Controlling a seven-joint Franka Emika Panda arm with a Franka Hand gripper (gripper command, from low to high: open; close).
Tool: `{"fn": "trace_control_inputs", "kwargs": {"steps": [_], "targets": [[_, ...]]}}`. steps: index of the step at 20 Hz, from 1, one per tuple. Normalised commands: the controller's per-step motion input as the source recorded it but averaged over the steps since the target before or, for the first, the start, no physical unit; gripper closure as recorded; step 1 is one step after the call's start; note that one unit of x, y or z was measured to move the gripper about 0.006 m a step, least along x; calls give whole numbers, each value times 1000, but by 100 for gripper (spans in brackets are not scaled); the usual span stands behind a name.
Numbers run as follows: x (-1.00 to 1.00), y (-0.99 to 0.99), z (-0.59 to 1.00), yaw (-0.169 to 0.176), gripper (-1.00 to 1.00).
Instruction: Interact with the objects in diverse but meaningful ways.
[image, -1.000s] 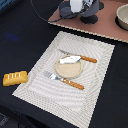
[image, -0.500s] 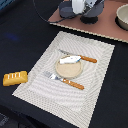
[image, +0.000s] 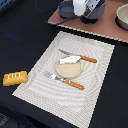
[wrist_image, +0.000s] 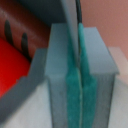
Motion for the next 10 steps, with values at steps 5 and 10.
{"fn": "trace_control_inputs", "kwargs": {"steps": [5, 10], "targets": [[-62, 4, 498, 0, 100], [29, 160, 306, 0, 100]]}}
